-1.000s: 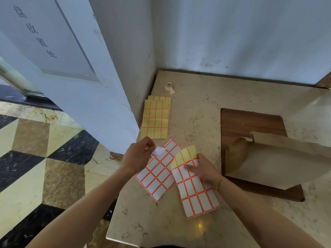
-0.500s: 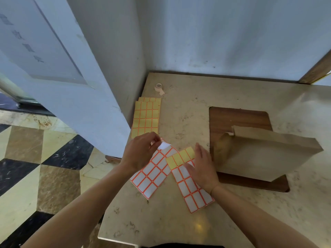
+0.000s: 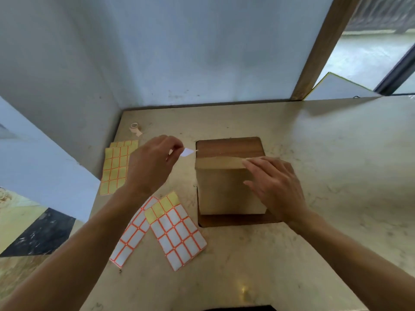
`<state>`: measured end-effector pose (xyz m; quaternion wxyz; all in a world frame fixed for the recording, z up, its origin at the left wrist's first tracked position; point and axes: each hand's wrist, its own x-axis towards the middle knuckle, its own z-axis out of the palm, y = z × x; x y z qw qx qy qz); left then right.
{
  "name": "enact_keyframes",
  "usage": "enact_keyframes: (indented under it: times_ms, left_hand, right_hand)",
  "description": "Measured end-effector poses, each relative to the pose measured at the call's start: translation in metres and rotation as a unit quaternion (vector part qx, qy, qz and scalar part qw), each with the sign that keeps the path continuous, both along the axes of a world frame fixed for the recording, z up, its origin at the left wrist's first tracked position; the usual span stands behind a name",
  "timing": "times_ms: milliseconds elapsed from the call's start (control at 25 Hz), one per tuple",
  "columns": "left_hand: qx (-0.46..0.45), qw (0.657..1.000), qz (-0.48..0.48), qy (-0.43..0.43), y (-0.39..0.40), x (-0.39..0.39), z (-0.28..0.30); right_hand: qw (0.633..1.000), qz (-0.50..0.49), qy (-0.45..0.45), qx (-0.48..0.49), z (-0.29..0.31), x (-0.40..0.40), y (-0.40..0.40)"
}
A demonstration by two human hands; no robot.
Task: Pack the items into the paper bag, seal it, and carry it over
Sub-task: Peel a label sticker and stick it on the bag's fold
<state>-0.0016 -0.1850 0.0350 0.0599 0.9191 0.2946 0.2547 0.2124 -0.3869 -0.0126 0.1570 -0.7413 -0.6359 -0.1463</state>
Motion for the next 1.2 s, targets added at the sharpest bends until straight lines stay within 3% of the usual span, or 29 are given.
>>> enact_keyframes:
  times_ms: [200, 480, 840, 1200]
  left_hand:
    - [0.05, 0.998, -0.038, 0.019, -0.032, 0.057, 0.006]
    - [0.084, 0.99, -0.084, 0.076, -0.04, 0.087, 0.001]
    - [0.129, 0.96, -0.21, 0.132, -0.038, 0.102, -0.028]
    - [0.066, 0.946, -0.272, 0.166, -0.04, 0.108, -0.033]
  right_hand:
    - [0.996, 0.007, 0.027, -0.082, 0.001, 0.028, -0.006]
    - [0.99, 0.03, 0.11, -0.085, -0.002, 0.036, 0.018]
    - [0.991, 0.08, 0.078, -0.074, -0.004, 0.03, 0.001]
    - [0.991, 0.084, 0.082, -0.071, -0.014, 0.03, -0.002]
